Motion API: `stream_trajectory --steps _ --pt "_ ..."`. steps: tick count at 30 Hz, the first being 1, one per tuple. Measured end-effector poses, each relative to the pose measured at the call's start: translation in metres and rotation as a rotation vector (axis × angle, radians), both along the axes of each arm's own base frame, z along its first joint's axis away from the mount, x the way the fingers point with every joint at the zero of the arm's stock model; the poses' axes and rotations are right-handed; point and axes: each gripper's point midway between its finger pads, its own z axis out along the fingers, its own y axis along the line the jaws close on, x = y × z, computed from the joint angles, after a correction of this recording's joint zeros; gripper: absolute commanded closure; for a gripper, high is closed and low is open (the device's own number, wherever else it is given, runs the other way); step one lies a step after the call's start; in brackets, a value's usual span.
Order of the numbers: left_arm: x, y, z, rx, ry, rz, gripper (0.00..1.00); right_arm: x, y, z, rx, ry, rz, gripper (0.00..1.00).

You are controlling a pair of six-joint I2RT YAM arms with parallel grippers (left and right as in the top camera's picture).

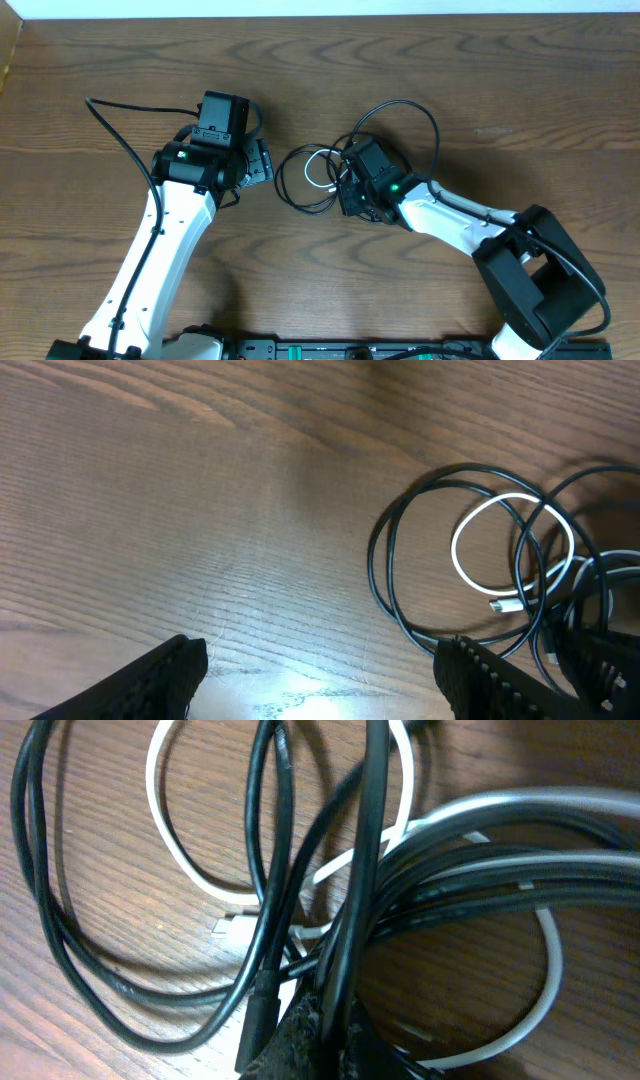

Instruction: Untangle cables

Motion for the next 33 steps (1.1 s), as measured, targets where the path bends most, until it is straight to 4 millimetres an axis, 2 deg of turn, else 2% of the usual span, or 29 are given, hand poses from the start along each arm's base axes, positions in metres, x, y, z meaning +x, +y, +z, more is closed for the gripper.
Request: stream_trajectory --steps 3,5,6,7,8,9,10,11,12,13,15,16,17,18,20,21,22,23,24,27,28,30,31,33 --pt "0.0 0.0 0.0 0.0 0.0 0.0 0.21 0.003 -0.007 0.018 0.025 -0.008 -0.015 0.99" --pt "0.0 0.0 0.0 0.0 0.0 0.0 0.21 0.009 -0.01 0.046 0.079 -0.038 -0.02 0.99" --pt "0.0 0.0 0.0 0.0 -0.001 0.001 0.21 0.014 -0.011 0.069 0.122 -0.072 -0.016 0.99" --pt "0.0 0.0 0.0 0.0 -0.002 0.0 0.21 0.022 -0.011 0.105 0.18 -0.138 0.0 0.99" --pt "0.001 0.0 0.0 -0.001 -0.003 0.0 0.21 0.027 -0.014 0.134 0.217 -0.202 0.014 0.96" --pt "0.001 0.0 0.0 -0.001 -0.004 0.0 0.21 0.03 -0.02 0.161 0.234 -0.262 0.015 0.98" --pt "0.001 0.0 0.001 -0.002 -0.006 0.0 0.21 0.031 -0.031 0.182 0.228 -0.312 -0.004 0.99" --pt "0.001 0.0 0.001 -0.002 -0.006 0.0 0.21 0.033 -0.052 0.202 0.198 -0.364 -0.064 0.99" --pt "0.001 0.0 0.001 -0.002 -0.007 0.0 0.21 0.033 -0.063 0.207 0.176 -0.377 -0.103 0.99" --pt "0.002 0.0 0.001 -0.002 -0.008 0.0 0.21 0.034 -0.084 0.211 0.128 -0.392 -0.168 0.99" --pt "0.002 0.0 0.001 -0.002 -0.007 0.0 0.22 0.036 -0.119 0.205 0.038 -0.378 -0.278 0.99" --pt "0.002 0.0 0.001 -0.002 -0.007 0.0 0.21 0.039 -0.121 0.204 0.042 -0.379 -0.286 0.99" --pt "0.002 0.0 0.001 -0.002 -0.007 0.0 0.21 0.043 -0.114 0.206 0.075 -0.39 -0.262 0.99" --pt "0.002 0.0 0.001 -0.002 -0.007 0.0 0.21 0.047 -0.095 0.216 0.16 -0.425 -0.179 0.99" --pt "0.002 0.0 0.001 -0.002 -0.008 0.0 0.21 0.046 -0.053 0.25 0.354 -0.514 0.012 0.94" --pt "0.002 0.0 0.001 -0.002 -0.008 0.0 0.21 0.043 -0.041 0.262 0.409 -0.545 0.076 0.94" --pt "0.002 0.0 0.001 -0.002 -0.009 0.0 0.21 0.037 -0.031 0.277 0.464 -0.571 0.139 0.88" --pt "0.002 0.0 0.001 -0.002 -0.008 0.0 0.22 0.033 -0.028 0.281 0.479 -0.574 0.157 0.83" --pt "0.002 0.0 0.001 -0.002 -0.008 0.0 0.21 0.03 -0.03 0.279 0.472 -0.554 0.152 0.84" --pt "0.002 0.0 0.001 -0.002 -0.009 0.001 0.21 0.03 -0.056 0.241 0.321 -0.434 0.018 0.98" --pt "0.002 -0.001 0.001 -0.003 -0.009 0.0 0.22 0.028 -0.076 0.217 0.219 -0.368 -0.075 0.98" --pt "0.002 -0.001 0.001 -0.004 -0.008 -0.001 0.21 0.028 -0.1 0.197 0.109 -0.315 -0.191 0.91" --pt "0.002 -0.001 0.001 -0.004 -0.007 -0.001 0.21 0.028 -0.111 0.191 0.066 -0.309 -0.234 0.83" --pt "0.002 -0.001 0.001 -0.005 -0.007 -0.001 0.21 0.031 -0.121 0.19 0.023 -0.319 -0.278 0.73"
